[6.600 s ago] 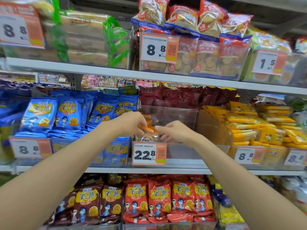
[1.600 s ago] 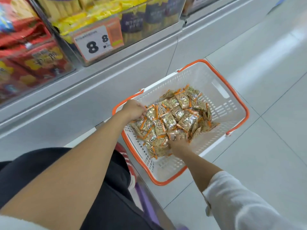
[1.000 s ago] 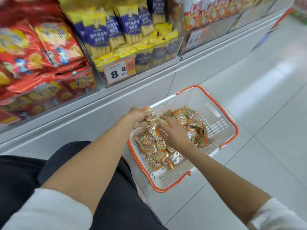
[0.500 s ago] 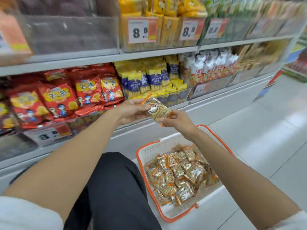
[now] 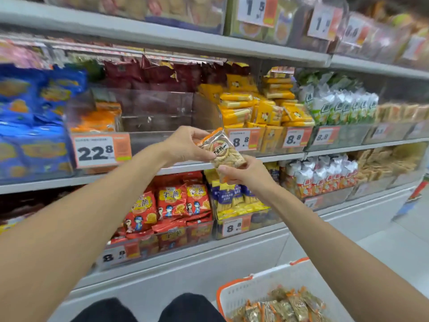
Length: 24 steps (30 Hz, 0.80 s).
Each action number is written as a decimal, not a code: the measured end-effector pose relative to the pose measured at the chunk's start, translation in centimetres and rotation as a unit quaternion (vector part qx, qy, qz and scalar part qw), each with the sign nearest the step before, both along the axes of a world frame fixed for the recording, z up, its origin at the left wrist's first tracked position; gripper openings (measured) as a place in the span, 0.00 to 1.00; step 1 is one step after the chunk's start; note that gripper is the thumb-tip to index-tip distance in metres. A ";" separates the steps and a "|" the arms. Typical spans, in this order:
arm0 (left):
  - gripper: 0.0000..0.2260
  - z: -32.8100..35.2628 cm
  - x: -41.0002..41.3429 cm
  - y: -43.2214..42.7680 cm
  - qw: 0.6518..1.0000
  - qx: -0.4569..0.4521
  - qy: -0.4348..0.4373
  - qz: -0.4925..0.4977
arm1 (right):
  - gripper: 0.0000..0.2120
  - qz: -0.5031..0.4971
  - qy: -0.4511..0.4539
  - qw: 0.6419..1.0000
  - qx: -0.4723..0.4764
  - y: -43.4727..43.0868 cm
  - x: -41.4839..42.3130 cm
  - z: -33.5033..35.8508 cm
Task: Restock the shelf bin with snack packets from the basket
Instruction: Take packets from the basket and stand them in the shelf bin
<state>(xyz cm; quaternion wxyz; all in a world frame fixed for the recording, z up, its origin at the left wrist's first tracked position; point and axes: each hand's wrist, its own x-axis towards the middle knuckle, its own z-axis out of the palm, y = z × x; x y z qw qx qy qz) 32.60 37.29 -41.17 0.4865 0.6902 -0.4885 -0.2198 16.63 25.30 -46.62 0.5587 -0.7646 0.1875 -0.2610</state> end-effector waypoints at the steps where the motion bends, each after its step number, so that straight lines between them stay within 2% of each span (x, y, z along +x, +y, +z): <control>1: 0.19 1.1 1.0 0.5 1.000 -0.010 -0.020 0.012 | 0.08 0.005 -0.006 0.999 -0.032 0.2 1.3 1.0; 5: 0.16 4.1 6.2 2.4 0.994 -0.039 -0.064 0.074 | 0.08 -0.007 -0.036 0.989 -0.146 0.6 7.9 4.9; 6: 0.15 4.6 7.7 2.7 0.993 -0.059 -0.050 0.092 | 0.10 -0.012 -0.040 0.985 -0.167 0.8 9.7 5.7; 8: 0.15 5.4 11.2 3.2 0.987 -0.106 0.045 0.114 | 0.15 -0.019 -0.033 0.977 -0.208 0.8 13.5 7.1; 9: 0.15 5.7 13.0 3.4 0.982 -0.121 0.085 0.121 | 0.15 -0.014 -0.023 0.974 -0.225 0.9 15.4 7.7; 11: 0.16 6.1 16.3 3.6 0.979 -0.105 0.092 0.149 | 0.10 -0.001 -0.003 0.970 -0.241 0.6 19.2 8.1; 13: 0.14 6.8 19.3 3.5 0.982 -0.068 0.045 0.168 | 0.07 0.024 0.033 0.969 -0.245 0.3 23.1 8.3; 14: 0.12 7.2 20.4 3.3 0.984 -0.041 0.002 0.176 | 0.09 0.041 0.051 0.967 -0.247 0.1 24.7 8.4; 16: 0.07 8.3 23.2 2.4 0.964 0.031 -0.167 0.207 | 0.15 0.066 0.096 0.957 -0.266 -0.4 28.5 8.8; 18: 0.07 9.1 25.9 1.1 0.927 0.090 -0.300 0.207 | 0.17 0.059 0.177 0.927 -0.326 -1.0 31.7 9.3; 20: 0.09 9.3 28.2 0.0 0.911 0.122 -0.348 0.184 | 0.12 0.051 0.230 0.902 -0.361 -1.8 34.2 9.5; 21: 0.10 9.3 29.1 -0.6 0.904 0.137 -0.365 0.177 | 0.08 0.053 0.234 0.902 -0.358 -2.4 35.2 9.3; 24: 0.10 8.6 31.0 -2.1 0.882 0.199 -0.392 0.167 | 0.12 0.057 0.246 0.915 -0.314 -3.8 37.7 8.0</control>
